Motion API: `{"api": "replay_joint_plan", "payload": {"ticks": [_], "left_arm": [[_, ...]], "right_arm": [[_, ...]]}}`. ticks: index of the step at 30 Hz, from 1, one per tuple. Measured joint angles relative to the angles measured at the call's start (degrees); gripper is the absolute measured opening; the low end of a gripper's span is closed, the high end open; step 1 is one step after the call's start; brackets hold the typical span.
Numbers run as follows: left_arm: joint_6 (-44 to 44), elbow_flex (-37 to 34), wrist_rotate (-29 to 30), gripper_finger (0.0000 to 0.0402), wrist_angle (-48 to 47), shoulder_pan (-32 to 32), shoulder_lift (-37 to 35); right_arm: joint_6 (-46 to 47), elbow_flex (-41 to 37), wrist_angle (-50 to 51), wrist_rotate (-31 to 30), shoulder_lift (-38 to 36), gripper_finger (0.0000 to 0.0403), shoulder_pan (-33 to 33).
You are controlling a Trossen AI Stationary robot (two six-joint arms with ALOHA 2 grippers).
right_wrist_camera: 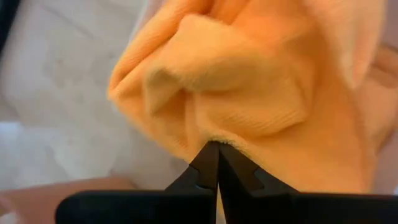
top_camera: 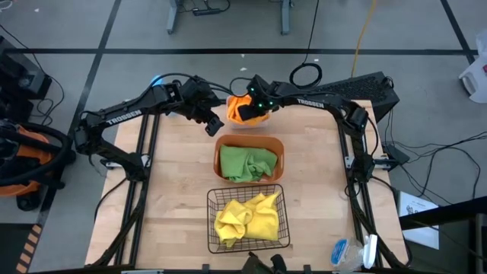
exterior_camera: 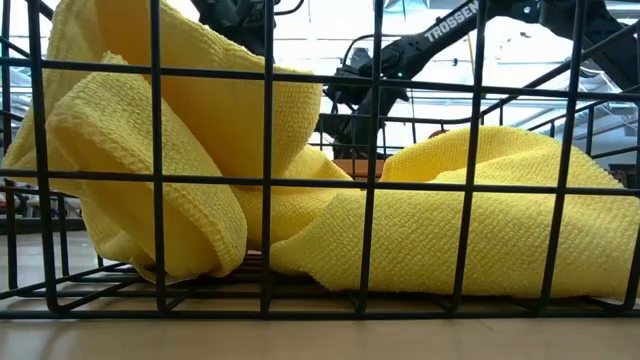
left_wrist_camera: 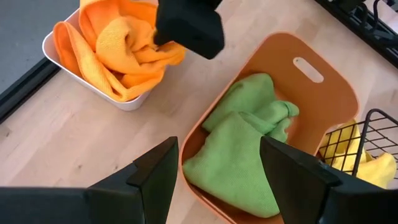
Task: Sort microfiber towel by color & place in baskets
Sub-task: Put the orange towel into the white bin
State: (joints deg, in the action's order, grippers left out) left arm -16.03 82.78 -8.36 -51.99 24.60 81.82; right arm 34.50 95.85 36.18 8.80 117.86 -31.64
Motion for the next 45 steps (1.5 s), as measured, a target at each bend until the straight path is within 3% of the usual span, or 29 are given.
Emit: {"api": "replay_joint_plan", "payload": {"ticks": [13,36,45], "left_arm": [[-0.1,0.0,-0.1,0.0233,0.0,0.0,0.0],[0.1,0.0,-1.2,0.0233,0.5,0.0,0.0],[0.4,0.0,3.0,0.0233,3.3,-0.2,0.0]], "right_arm": [[0.8,0.1,0.4,3.4,6.5,0.0,-0.6],[0.5,0.0,3.2,3.7,-2.3,0.0,-1.0],[1.9,0.1,-3.3,3.1,2.8,0.0,-1.3]]}}
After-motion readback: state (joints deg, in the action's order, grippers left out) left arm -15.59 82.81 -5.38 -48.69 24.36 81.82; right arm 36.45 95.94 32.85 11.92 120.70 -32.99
